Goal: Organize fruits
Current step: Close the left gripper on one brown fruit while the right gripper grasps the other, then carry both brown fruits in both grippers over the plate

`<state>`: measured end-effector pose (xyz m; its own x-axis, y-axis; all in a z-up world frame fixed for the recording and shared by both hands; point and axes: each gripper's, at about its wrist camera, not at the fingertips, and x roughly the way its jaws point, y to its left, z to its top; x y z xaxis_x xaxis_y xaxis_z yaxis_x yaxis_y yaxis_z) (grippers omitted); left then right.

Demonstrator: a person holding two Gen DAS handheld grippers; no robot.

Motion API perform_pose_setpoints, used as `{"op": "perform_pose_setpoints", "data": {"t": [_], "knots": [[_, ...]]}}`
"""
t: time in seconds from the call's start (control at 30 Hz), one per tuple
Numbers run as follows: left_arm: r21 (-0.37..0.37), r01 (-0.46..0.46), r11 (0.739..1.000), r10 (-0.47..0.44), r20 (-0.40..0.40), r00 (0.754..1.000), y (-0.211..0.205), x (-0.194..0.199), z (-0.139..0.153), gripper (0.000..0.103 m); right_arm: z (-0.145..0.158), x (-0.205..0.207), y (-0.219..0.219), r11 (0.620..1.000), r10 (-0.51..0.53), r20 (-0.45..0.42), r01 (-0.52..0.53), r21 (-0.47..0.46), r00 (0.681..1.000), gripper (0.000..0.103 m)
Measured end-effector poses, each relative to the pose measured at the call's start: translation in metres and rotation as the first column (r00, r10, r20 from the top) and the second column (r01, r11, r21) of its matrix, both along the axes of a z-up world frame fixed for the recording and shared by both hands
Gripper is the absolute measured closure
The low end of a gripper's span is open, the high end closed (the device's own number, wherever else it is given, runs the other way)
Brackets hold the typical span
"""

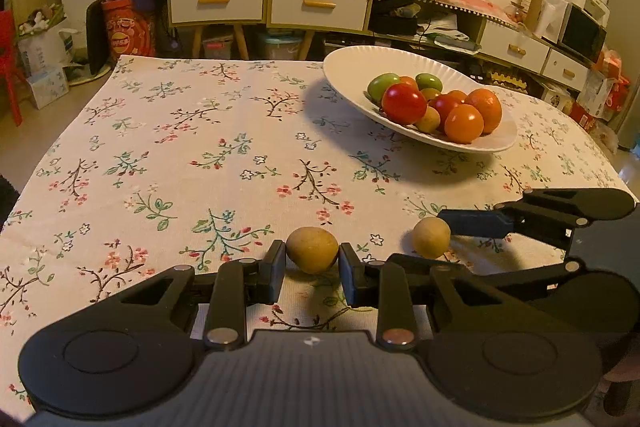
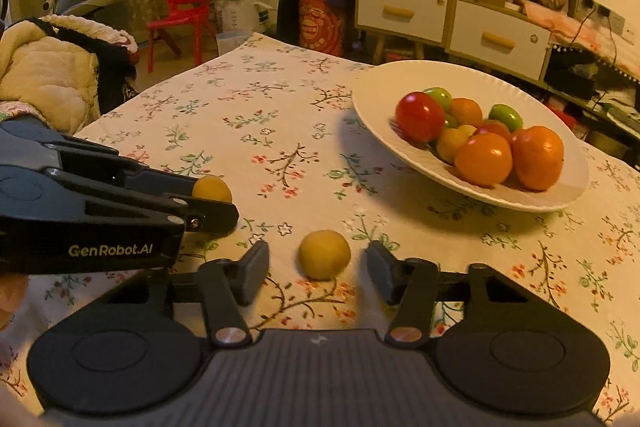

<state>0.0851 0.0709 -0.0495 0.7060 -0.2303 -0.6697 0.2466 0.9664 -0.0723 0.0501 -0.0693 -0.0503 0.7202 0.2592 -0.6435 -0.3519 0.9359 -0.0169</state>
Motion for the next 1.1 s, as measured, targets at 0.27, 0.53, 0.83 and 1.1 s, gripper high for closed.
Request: {"op": "perform_pose_setpoints", "data": {"t": [0.27, 0.53, 0.83, 1.1], "knots": [[-0.009, -0.015, 1.000, 0.015, -0.013, 1.000, 0.003, 0.000, 0.000, 0.082, 0.003, 0.001, 0.001, 1.000, 0.001, -0.006, -0.001, 0.004, 1.000, 0.079], [-0.005, -0.009, 1.000, 0.009, -0.013, 1.000, 0.001, -0.001, 0.000, 0.082, 0.005, 0.000, -0.005, 1.000, -0.003, -0.014, 0.004, 0.022, 1.000, 0.079], [0.005, 0.001, 1.000, -0.001, -0.007, 1.000, -0.003, -0.004, 0.003, 0.082, 0.009, -0.008, -0.013, 1.000, 0.008, -0.008, -0.008, 0.014, 1.000, 0.079], [0.019, 0.032, 0.999, -0.032, -0.001, 0.999, -0.022, -0.008, 0.006, 0.082, 0.018, -0.013, -0.032, 1.000, -0.008, 0.009, 0.008, 0.014, 1.000, 0.079]]}}
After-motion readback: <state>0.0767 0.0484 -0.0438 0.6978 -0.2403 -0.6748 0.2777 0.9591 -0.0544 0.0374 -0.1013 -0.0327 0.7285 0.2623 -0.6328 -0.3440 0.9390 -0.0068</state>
